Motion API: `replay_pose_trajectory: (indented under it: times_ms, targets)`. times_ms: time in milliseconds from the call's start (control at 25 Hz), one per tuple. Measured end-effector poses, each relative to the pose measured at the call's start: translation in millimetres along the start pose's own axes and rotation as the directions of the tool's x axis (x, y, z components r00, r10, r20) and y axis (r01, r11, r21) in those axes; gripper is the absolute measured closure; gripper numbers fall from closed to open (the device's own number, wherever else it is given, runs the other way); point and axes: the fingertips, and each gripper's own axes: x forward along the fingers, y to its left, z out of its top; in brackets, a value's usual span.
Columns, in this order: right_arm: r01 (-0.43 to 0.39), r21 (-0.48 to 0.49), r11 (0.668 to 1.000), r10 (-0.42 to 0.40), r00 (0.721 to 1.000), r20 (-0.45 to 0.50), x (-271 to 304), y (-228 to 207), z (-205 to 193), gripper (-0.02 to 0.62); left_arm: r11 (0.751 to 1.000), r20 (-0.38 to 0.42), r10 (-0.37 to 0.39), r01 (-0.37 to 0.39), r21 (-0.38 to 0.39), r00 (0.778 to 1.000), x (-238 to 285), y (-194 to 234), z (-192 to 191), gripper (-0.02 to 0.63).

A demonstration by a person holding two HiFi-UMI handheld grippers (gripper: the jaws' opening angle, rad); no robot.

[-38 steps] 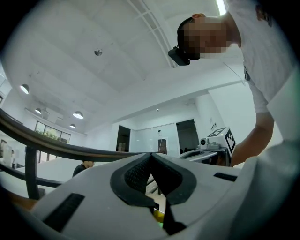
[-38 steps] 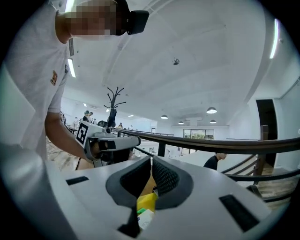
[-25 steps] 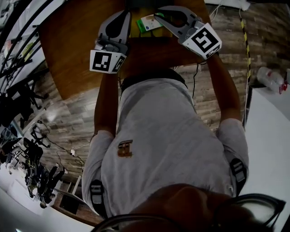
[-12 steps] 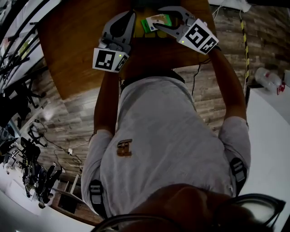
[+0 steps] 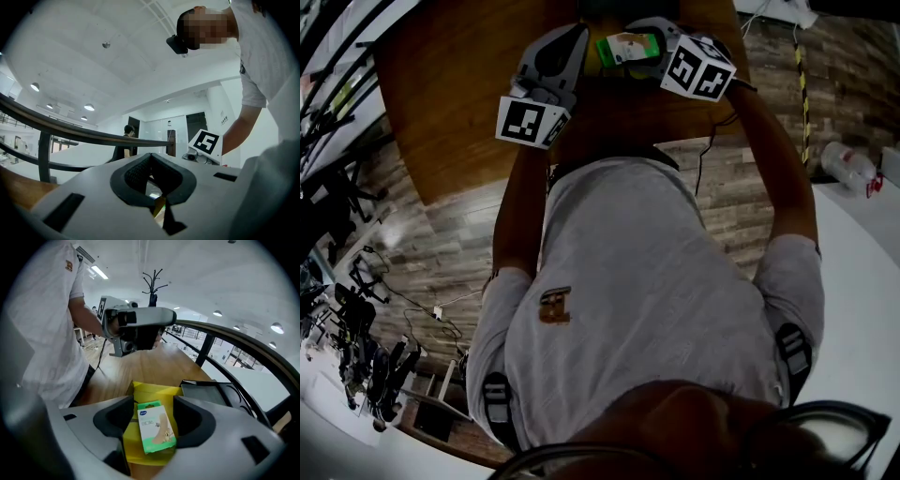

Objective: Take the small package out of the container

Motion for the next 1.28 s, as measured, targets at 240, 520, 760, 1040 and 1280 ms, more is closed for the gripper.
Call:
replay_pose_trajectory:
  times_ms: [240, 520, 760, 1040, 1280]
  targets:
    - [-0.076, -0.073, 0.994, 0.066, 0.989, -0.133, 30, 1, -17, 0.336, 1.0, -0.005, 0.015, -0.015, -0.005, 1.0, -5, 12, -5, 0.588]
    - [-0.157, -0.11, 0.981, 0.124, 0.958, -0.259, 53, 7, -37, 0.312, 0.999, -0.02, 0.041, -0.041, -0.003, 0.999, -14, 19, -8, 0.588]
    - [-0.188, -0.107, 0.976, 0.143, 0.932, -0.334, 64, 10, -51, 0.288, 0.998, -0.015, 0.057, -0.057, -0.006, 0.998, -20, 23, -8, 0.588]
    - [-0.186, -0.16, 0.969, 0.111, 0.914, -0.389, 74, 7, -58, 0.279, 0.998, -0.026, 0.057, -0.057, -0.011, 0.998, -24, 23, -13, 0.588]
    - [-0.192, -0.176, 0.966, 0.1, 0.898, -0.429, 82, 5, -63, 0.278, 0.998, -0.029, 0.062, -0.063, -0.015, 0.998, -26, 23, -14, 0.588]
